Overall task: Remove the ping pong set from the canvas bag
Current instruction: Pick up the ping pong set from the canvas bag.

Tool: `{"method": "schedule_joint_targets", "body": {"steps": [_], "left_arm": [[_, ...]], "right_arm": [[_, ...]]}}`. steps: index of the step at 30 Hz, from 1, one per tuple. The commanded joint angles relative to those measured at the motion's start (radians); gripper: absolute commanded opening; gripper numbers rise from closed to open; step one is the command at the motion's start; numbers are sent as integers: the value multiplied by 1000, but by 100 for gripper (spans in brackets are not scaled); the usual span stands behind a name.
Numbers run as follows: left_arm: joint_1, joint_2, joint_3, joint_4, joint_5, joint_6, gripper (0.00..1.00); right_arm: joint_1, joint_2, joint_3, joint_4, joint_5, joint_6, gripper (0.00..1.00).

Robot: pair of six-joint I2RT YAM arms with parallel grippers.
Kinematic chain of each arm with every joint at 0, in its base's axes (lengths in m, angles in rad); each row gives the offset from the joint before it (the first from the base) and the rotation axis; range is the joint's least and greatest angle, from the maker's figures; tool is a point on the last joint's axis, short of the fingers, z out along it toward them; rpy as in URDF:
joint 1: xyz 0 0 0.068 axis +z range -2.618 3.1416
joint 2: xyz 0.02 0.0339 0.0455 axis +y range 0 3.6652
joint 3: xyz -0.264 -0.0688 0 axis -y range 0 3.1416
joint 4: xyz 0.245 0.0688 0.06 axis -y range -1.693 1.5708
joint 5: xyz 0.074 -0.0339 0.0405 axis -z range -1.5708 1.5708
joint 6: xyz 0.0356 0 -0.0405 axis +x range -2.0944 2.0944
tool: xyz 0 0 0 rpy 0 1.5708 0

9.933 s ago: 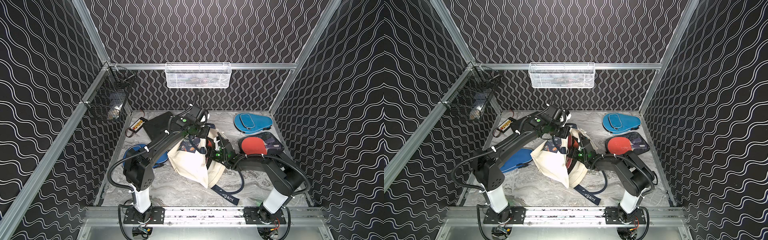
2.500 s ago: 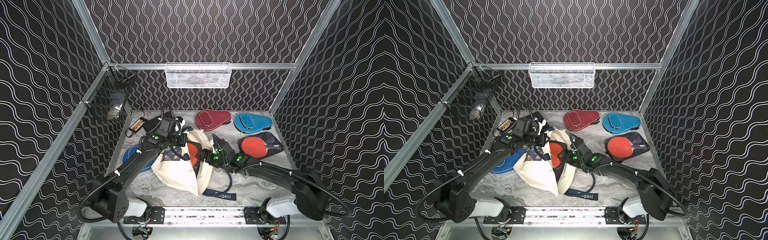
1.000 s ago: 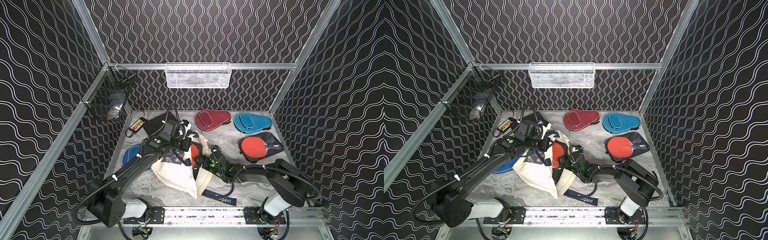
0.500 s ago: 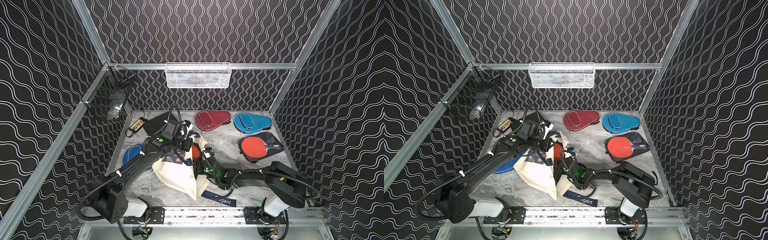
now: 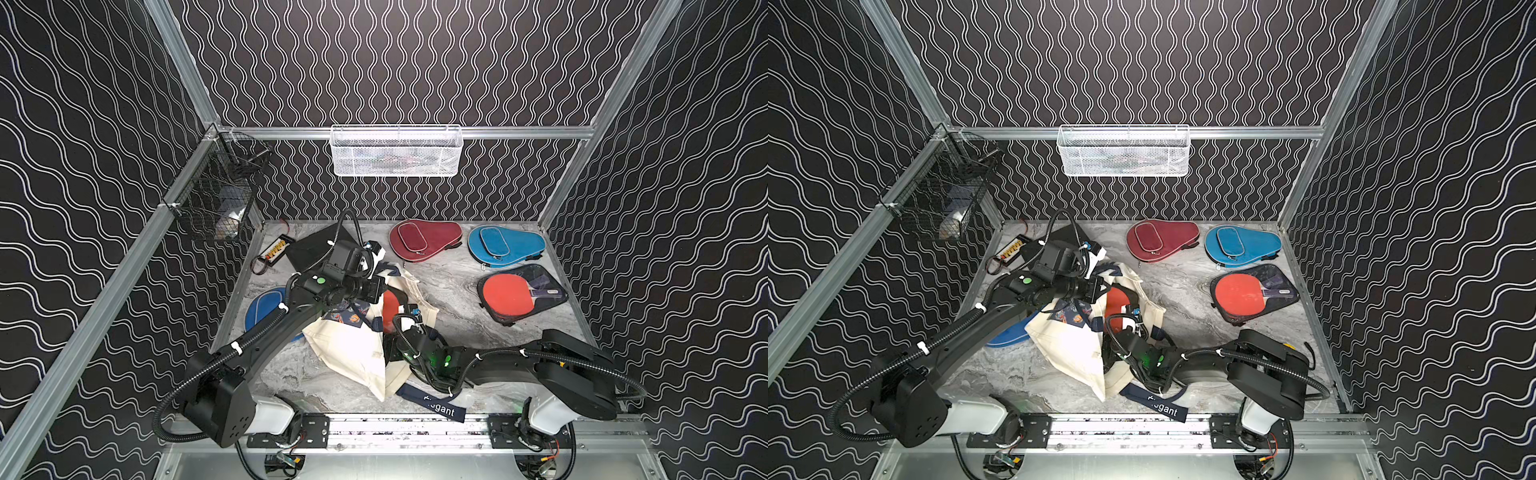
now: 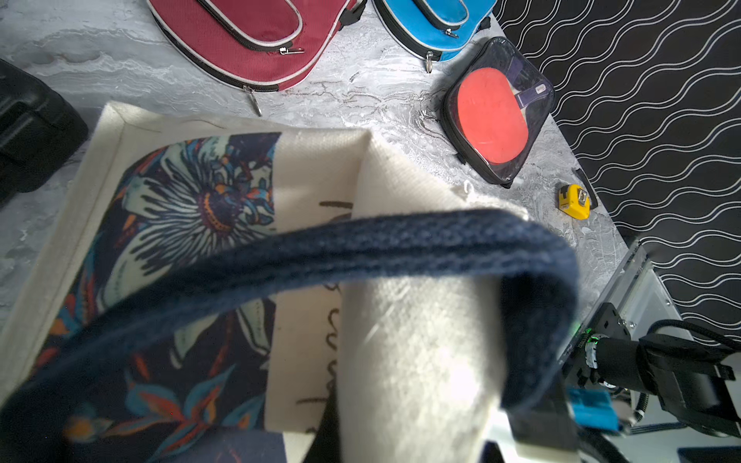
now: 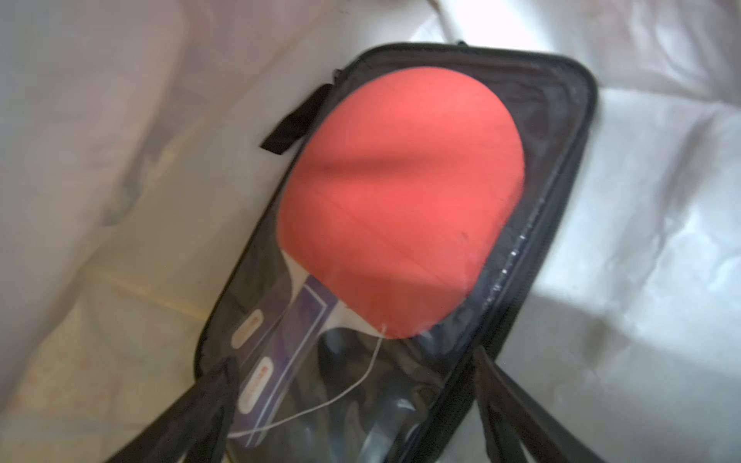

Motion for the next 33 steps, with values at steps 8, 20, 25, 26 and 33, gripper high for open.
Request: {"method": "schedule_joint_targets", "body": {"steps": [8,20,25,26,33], "left_arm": [[2,-20,-4,33,51,10,0],[2,-55,-28,77,103,1,0],[2,-60,-32,90,132,-6,0],[2,-62,-35,94,140,-9,0],[2,-59,-36,104,164,-13,0]], "right_arm": [[-124,46,-39,149,-228,167,90],[-196,139,-14,145,-315,286,90],[-226,180,-36,241,-351,317,91],[-231,188,-41,269,-360,323,91],[-247,245,-56,516,-447,321,89]]}}
